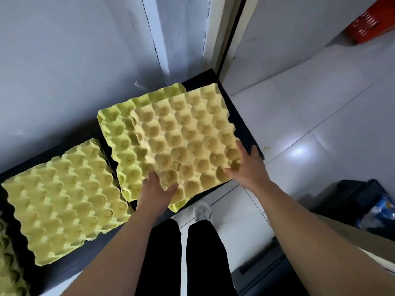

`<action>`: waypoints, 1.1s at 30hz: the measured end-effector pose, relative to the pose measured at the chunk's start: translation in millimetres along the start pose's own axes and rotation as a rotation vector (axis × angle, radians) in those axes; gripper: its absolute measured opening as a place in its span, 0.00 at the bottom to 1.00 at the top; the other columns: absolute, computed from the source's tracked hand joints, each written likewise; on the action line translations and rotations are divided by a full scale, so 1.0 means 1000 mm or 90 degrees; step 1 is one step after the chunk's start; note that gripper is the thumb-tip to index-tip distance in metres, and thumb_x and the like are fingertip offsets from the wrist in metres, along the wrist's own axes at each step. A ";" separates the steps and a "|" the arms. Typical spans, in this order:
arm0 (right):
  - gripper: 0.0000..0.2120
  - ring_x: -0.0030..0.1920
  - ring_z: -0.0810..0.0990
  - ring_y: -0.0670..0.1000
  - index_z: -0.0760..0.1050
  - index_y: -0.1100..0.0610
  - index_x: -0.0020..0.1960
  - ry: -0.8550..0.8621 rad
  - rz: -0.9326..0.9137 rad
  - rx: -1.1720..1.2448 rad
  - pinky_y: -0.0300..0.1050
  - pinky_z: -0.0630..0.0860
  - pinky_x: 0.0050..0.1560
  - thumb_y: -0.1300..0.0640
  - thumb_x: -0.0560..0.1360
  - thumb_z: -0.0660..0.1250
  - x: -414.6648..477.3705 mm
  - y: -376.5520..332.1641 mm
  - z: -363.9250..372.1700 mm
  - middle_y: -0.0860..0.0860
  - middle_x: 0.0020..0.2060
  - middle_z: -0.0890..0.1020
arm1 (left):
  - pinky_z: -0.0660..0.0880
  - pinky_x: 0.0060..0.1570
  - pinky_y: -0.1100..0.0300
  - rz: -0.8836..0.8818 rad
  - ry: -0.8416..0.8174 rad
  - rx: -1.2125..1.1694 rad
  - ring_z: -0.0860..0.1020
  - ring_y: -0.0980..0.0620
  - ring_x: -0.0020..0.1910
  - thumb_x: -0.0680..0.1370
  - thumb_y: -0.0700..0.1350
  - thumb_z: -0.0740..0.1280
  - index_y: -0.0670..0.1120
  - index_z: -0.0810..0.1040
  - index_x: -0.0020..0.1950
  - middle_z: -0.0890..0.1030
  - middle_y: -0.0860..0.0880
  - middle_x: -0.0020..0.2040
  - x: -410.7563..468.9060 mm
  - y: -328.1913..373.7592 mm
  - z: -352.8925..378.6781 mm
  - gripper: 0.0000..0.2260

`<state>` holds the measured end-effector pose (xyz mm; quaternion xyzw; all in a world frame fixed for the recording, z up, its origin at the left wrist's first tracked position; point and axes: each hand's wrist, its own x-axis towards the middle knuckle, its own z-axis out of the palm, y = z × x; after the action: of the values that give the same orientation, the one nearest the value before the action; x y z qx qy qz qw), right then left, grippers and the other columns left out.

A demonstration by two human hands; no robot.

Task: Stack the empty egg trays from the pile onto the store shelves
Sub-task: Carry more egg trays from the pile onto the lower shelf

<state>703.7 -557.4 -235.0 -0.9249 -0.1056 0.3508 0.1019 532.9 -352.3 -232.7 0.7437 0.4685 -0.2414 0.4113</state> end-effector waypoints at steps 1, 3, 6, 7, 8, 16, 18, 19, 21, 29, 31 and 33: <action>0.48 0.71 0.62 0.66 0.41 0.40 0.76 -0.011 -0.012 0.007 0.59 0.65 0.68 0.39 0.69 0.71 0.004 0.003 0.002 0.65 0.75 0.53 | 0.72 0.55 0.49 -0.006 0.004 -0.017 0.73 0.38 0.63 0.74 0.53 0.72 0.40 0.58 0.74 0.73 0.39 0.65 0.002 -0.001 0.004 0.37; 0.52 0.64 0.70 0.63 0.36 0.38 0.75 -0.022 -0.048 0.035 0.58 0.71 0.63 0.41 0.68 0.73 0.008 0.008 0.006 0.62 0.68 0.65 | 0.70 0.56 0.52 -0.011 0.015 -0.057 0.73 0.40 0.63 0.74 0.51 0.73 0.42 0.55 0.76 0.73 0.41 0.65 0.002 -0.001 0.010 0.38; 0.54 0.59 0.70 0.59 0.35 0.36 0.74 -0.008 -0.073 0.069 0.57 0.72 0.60 0.43 0.67 0.74 0.007 0.012 0.004 0.58 0.60 0.68 | 0.72 0.59 0.46 -0.028 0.042 -0.117 0.73 0.40 0.62 0.73 0.50 0.73 0.45 0.57 0.75 0.73 0.42 0.64 -0.002 0.002 0.015 0.37; 0.54 0.60 0.68 0.59 0.35 0.34 0.73 -0.007 -0.069 0.085 0.58 0.71 0.60 0.45 0.67 0.75 0.006 0.012 0.001 0.58 0.61 0.67 | 0.73 0.58 0.46 -0.030 0.050 -0.136 0.73 0.40 0.62 0.73 0.50 0.73 0.46 0.57 0.75 0.72 0.43 0.64 -0.005 0.004 0.014 0.37; 0.54 0.60 0.68 0.59 0.36 0.32 0.73 -0.006 -0.065 0.102 0.58 0.71 0.60 0.47 0.67 0.75 0.005 0.012 -0.003 0.58 0.61 0.66 | 0.72 0.59 0.46 -0.029 0.056 -0.153 0.73 0.41 0.63 0.73 0.50 0.73 0.48 0.56 0.76 0.72 0.44 0.65 -0.009 0.006 0.013 0.38; 0.53 0.61 0.70 0.59 0.38 0.28 0.71 0.032 -0.148 0.150 0.57 0.71 0.61 0.52 0.67 0.75 -0.027 -0.015 -0.059 0.56 0.62 0.62 | 0.73 0.61 0.43 0.030 0.118 -0.238 0.74 0.43 0.61 0.69 0.53 0.75 0.47 0.60 0.74 0.70 0.45 0.66 -0.058 0.019 -0.023 0.39; 0.53 0.62 0.69 0.59 0.38 0.29 0.71 0.046 -0.184 0.148 0.58 0.71 0.62 0.50 0.67 0.75 -0.041 -0.030 -0.074 0.56 0.63 0.63 | 0.72 0.61 0.44 0.039 0.147 -0.259 0.74 0.45 0.60 0.69 0.54 0.75 0.48 0.61 0.73 0.70 0.46 0.65 -0.076 0.019 -0.038 0.38; 0.53 0.62 0.69 0.59 0.38 0.29 0.72 0.052 -0.205 0.150 0.59 0.70 0.62 0.49 0.67 0.75 -0.050 -0.039 -0.080 0.56 0.63 0.63 | 0.71 0.60 0.48 0.042 0.166 -0.266 0.73 0.48 0.59 0.69 0.54 0.75 0.50 0.60 0.74 0.69 0.48 0.65 -0.085 0.017 -0.046 0.39; 0.53 0.61 0.68 0.58 0.39 0.30 0.72 0.064 -0.254 0.148 0.58 0.70 0.62 0.48 0.66 0.76 -0.068 -0.060 -0.090 0.57 0.61 0.64 | 0.69 0.57 0.53 0.035 0.208 -0.278 0.70 0.51 0.58 0.70 0.54 0.75 0.50 0.55 0.77 0.65 0.51 0.64 -0.107 0.009 -0.062 0.42; 0.52 0.62 0.67 0.55 0.40 0.32 0.73 0.058 -0.438 0.116 0.58 0.70 0.63 0.42 0.65 0.75 -0.149 -0.164 -0.092 0.55 0.61 0.64 | 0.75 0.53 0.57 0.019 0.373 -0.441 0.72 0.61 0.59 0.67 0.55 0.73 0.56 0.55 0.77 0.65 0.50 0.68 -0.205 -0.049 -0.135 0.43; 0.51 0.63 0.65 0.54 0.40 0.32 0.73 0.040 -0.485 0.113 0.57 0.68 0.65 0.40 0.65 0.74 -0.174 -0.194 -0.083 0.52 0.60 0.63 | 0.71 0.40 0.70 0.007 0.440 -0.488 0.68 0.68 0.51 0.64 0.55 0.69 0.60 0.55 0.76 0.64 0.52 0.64 -0.235 -0.069 -0.151 0.42; 0.51 0.64 0.64 0.54 0.40 0.32 0.73 0.019 -0.528 0.103 0.55 0.67 0.65 0.38 0.65 0.73 -0.201 -0.224 -0.070 0.52 0.61 0.62 | 0.69 0.45 0.67 -0.014 0.495 -0.526 0.65 0.60 0.56 0.63 0.54 0.67 0.62 0.55 0.75 0.65 0.54 0.62 -0.262 -0.093 -0.164 0.41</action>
<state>575.6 -405.0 1.4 -0.7982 -0.4396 0.2734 0.3080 329.0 -325.0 16.5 0.5500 0.6487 0.2497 0.4630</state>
